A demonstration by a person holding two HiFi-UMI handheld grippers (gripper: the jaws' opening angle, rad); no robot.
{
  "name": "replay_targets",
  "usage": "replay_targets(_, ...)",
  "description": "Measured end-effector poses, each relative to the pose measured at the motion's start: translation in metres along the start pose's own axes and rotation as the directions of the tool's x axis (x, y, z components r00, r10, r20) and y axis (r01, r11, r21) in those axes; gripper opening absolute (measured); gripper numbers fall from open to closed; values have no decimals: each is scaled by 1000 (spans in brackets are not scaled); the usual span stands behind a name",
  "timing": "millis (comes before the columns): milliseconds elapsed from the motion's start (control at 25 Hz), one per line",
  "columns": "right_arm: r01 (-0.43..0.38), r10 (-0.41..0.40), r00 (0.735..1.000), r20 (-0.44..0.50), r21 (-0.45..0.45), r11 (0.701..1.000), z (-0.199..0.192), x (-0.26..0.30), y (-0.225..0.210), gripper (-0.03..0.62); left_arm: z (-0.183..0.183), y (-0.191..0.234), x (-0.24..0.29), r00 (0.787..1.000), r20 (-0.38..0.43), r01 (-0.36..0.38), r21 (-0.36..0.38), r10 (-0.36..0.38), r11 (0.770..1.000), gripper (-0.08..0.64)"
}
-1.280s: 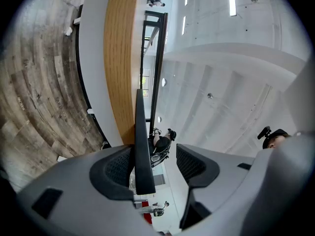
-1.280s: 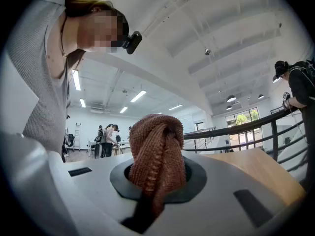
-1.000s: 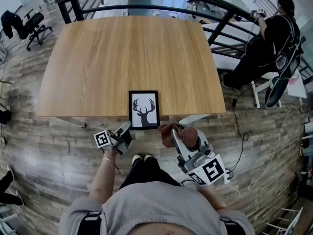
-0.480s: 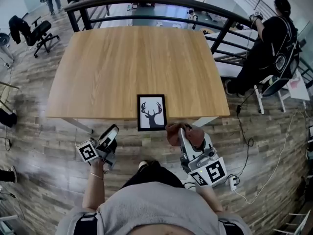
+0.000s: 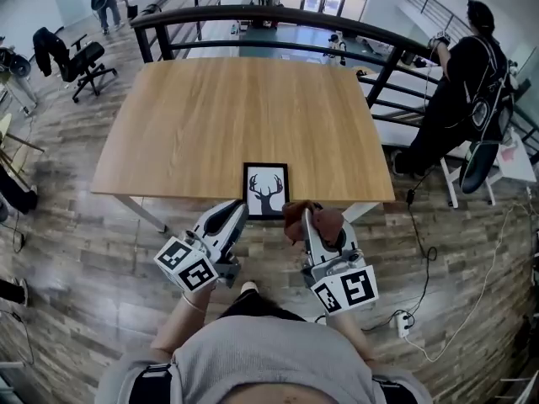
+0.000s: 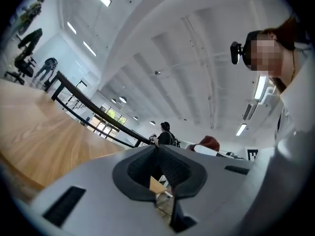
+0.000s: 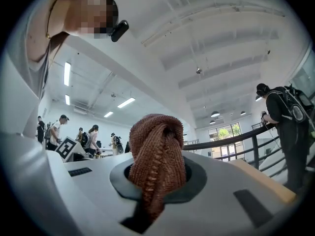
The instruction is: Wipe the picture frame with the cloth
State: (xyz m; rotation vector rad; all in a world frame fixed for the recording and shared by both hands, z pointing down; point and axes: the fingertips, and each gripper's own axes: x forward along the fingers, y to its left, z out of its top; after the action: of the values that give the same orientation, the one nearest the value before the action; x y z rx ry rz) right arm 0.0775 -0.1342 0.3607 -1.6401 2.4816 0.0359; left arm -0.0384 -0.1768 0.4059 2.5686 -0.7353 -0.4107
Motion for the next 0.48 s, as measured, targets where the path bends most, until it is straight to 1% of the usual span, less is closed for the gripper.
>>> replay_targets(40, 4, -4, 1000, 0, 6, 1000, 0, -4, 1, 46, -4, -10, 2, 1000, -4, -9, 31, 9, 999, 20)
replay_targets(160, 6, -6, 1000, -4, 11, 1000, 1, -26, 6, 46, -18, -51, 3, 1000, -8, -7, 141, 8, 990, 9)
replay_targets(240, 8, -8, 1000, -11, 4, 1000, 4, -51, 11, 46, -25, -82, 0, 1000, 15, -21, 183, 19, 983, 8)
replay_targets(280, 11, -11, 1000, -17, -3, 1000, 5, -65, 15, 46, -30, -97, -4, 999, 24, -38, 189, 34, 981, 8)
replay_targets(400, 14, -15, 999, -45, -17, 1000, 8, -115, 29, 46, -51, -137, -24, 994, 47, -107, 172, 100, 979, 8)
replay_targets(480, -1, 0, 999, -50, -17, 1000, 11, -146, 39, 46, -65, -162, -40, 988, 70, -149, 164, 139, 975, 8)
